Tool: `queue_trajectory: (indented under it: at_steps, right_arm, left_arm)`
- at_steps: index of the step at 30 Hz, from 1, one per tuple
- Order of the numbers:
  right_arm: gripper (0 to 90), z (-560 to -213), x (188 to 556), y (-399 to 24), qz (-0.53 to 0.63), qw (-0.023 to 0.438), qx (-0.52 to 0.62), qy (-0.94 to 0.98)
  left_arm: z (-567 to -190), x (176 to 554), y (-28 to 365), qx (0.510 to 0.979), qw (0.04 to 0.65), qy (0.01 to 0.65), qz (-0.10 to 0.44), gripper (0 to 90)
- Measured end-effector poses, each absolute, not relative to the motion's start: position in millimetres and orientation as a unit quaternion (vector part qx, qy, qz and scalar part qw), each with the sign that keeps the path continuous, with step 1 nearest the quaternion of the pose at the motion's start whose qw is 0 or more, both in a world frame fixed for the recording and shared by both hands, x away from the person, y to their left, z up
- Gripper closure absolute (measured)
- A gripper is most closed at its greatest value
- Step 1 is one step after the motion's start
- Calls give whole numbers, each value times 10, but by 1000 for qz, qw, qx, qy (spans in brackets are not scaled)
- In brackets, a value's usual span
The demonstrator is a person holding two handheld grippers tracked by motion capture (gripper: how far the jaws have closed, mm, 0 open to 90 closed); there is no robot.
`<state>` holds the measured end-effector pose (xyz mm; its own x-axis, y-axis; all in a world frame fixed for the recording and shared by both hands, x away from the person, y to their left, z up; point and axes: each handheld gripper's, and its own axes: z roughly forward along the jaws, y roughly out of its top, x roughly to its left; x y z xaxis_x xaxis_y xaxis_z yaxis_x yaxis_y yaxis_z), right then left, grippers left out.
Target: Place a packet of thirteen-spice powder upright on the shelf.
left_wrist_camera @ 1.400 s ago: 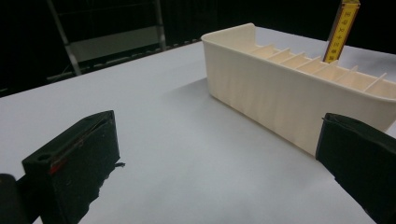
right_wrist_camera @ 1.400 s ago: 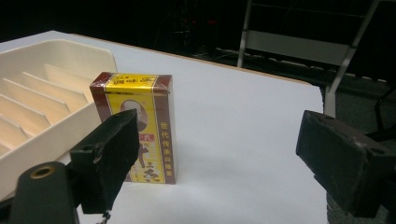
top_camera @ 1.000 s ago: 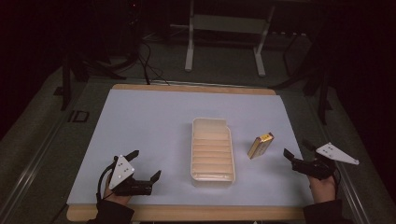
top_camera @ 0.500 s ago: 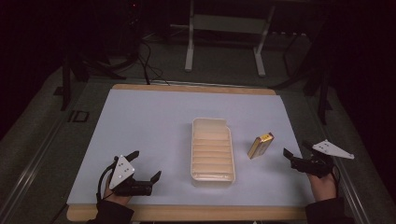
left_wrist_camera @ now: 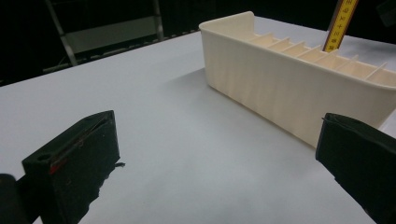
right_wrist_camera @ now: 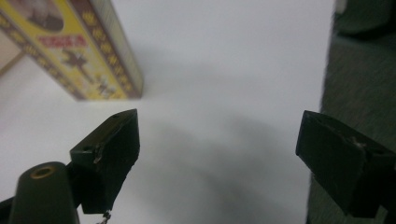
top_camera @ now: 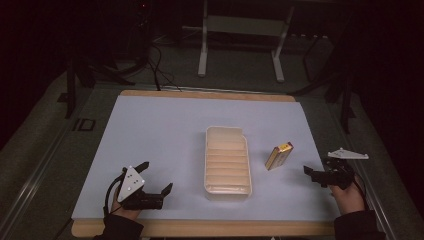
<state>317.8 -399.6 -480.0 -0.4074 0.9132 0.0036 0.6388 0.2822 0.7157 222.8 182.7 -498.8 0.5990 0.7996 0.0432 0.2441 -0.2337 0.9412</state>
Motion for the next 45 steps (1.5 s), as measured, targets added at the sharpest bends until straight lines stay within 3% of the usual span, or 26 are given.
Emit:
queue_trajectory:
  at_steps: [8,17,24,33,45]
  right_arm:
    - [135,-4759,3236,-3976,265,124,517,804]
    - [135,-4728,3276,-3970,190,73,505,839]
    - [140,-4712,3314,-3963,137,8,492,860]
    - [163,-4700,3310,-3929,63,-24,461,885]
    - [134,-4746,3266,-3831,-19,-100,386,917]
  left_arm:
    - [-4989,2225,1822,738,507,353,272,0]
    - [-4993,2228,1813,742,503,351,270,0]
    - [-4994,2228,1813,742,502,352,270,0]
    - [-5002,2228,1799,748,495,349,271,0]
    - [-5000,2229,1806,747,498,350,268,0]
